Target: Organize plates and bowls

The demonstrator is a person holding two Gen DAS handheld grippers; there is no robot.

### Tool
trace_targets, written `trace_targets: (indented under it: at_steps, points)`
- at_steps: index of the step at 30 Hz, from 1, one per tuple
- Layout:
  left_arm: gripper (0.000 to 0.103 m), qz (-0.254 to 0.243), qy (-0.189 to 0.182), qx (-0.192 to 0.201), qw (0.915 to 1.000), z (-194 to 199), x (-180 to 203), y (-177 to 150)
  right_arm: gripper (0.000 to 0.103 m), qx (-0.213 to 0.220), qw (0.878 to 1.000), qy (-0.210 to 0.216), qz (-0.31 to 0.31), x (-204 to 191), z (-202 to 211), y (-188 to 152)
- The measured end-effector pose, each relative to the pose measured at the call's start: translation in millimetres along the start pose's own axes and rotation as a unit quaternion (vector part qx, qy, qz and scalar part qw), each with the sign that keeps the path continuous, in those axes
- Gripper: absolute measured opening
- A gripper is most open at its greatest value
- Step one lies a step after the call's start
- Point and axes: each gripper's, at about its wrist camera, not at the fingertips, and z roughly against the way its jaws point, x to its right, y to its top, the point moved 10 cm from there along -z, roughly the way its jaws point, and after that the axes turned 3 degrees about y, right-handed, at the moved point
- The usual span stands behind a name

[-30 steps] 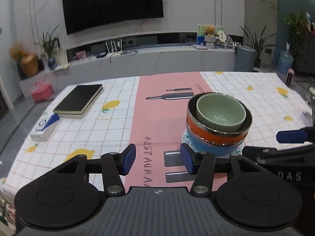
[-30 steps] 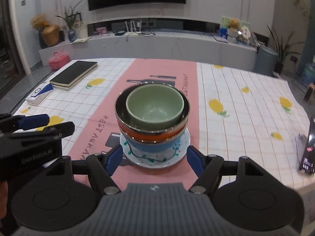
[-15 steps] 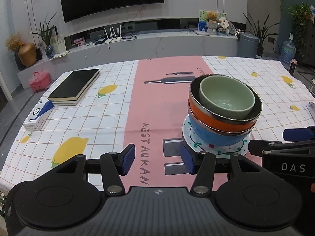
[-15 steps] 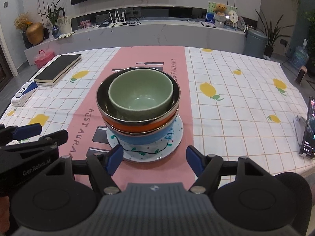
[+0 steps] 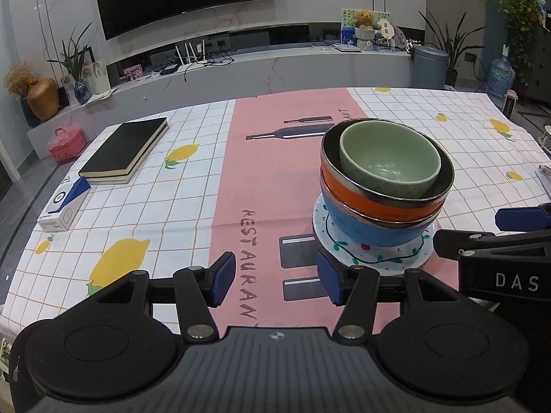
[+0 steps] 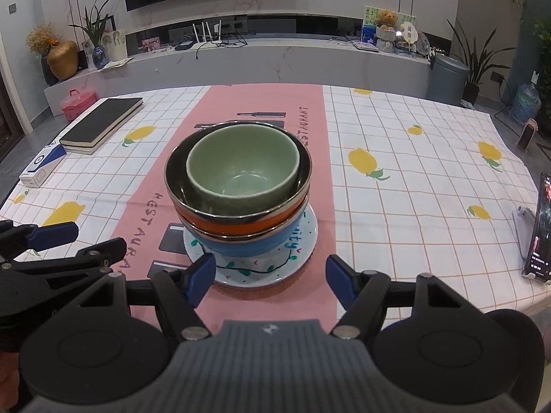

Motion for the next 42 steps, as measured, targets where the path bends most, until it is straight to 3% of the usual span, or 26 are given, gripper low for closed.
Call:
trace_targets:
  at_steps: [42]
  points:
    - [0.064, 0.013, -0.012, -0.003, 0.9998, 1.6, -3.0, -1.3, 0.071, 0.011, 1.000, 0.003, 0.012, -6.6, 5.2, 2.0]
